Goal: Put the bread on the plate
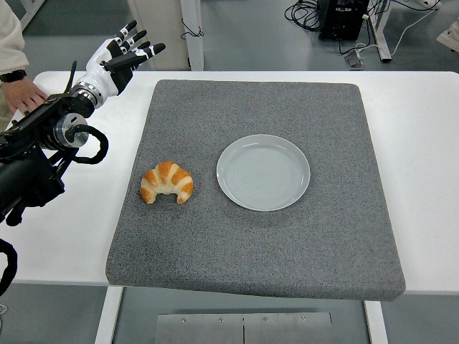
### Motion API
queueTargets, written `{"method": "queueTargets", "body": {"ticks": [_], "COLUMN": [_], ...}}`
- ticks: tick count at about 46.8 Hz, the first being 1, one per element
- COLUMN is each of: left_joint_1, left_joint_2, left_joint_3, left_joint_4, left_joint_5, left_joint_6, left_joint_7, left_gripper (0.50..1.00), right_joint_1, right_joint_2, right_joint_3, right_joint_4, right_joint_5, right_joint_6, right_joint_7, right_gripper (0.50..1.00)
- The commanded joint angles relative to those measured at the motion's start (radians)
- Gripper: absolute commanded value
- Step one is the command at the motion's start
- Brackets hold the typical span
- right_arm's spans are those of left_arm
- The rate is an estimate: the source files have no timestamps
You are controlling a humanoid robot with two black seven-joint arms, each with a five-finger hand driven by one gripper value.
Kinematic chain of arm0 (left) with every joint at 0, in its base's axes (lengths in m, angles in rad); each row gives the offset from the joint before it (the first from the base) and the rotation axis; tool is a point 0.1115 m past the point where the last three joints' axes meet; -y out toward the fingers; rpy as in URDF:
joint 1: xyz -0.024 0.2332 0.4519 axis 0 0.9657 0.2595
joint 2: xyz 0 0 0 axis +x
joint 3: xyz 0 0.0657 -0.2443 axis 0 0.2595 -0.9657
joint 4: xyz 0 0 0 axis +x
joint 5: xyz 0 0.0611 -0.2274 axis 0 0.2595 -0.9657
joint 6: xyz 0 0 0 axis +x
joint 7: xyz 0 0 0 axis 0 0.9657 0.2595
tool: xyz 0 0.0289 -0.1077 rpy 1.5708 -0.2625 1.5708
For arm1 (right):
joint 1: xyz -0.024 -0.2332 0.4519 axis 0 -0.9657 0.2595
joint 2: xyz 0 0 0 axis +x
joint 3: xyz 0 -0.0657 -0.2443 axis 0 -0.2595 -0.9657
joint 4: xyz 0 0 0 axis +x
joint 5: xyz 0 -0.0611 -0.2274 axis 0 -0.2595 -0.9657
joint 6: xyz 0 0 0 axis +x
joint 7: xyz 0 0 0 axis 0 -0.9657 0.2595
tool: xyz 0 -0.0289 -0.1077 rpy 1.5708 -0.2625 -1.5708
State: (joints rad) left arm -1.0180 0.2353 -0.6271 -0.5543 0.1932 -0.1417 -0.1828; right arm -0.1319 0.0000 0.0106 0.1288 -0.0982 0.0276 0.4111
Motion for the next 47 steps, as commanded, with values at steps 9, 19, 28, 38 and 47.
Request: {"method": "queueTargets", "body": {"ticks": [9,19,28,38,47], "left_joint_1": [0.042,0.042,0.056,0.081,0.098], "left_joint_2": [0.094,0.197,0.285,0.367,0.476], "left_joint_3": [0.044,0.141,0.142,0.139,0.142], "left_joint_4": [-0.190,-0.334,-0.475,-0.578,-0.725], "left_joint_5": [0.043,0.081,0.087,0.190,0.236], "left_joint_6": [0.036,0.105,0.108,0.113,0.119], "left_joint_7": [-0.003,-0.004,-0.004,-0.004,0.000], "left_gripper": [0.981,0.981,0.981,0.981,0.981], "right_joint_1": [0.002,0.000,0.000,0.000,0.002], "right_joint_2": [0.000,0.000,0.000,0.000,0.000], "right_joint_3": [0.000,0.000,0.000,0.000,0.000], "right_joint_4": [0.000,0.000,0.000,0.000,0.000], "right_joint_5": [0.000,0.000,0.000,0.000,0.000], "right_joint_6": [0.000,0.000,0.000,0.000,0.000], "right_joint_7": [0.000,0.000,0.000,0.000,0.000], "right_gripper": [1.000,1.000,1.000,1.000,1.000]}}
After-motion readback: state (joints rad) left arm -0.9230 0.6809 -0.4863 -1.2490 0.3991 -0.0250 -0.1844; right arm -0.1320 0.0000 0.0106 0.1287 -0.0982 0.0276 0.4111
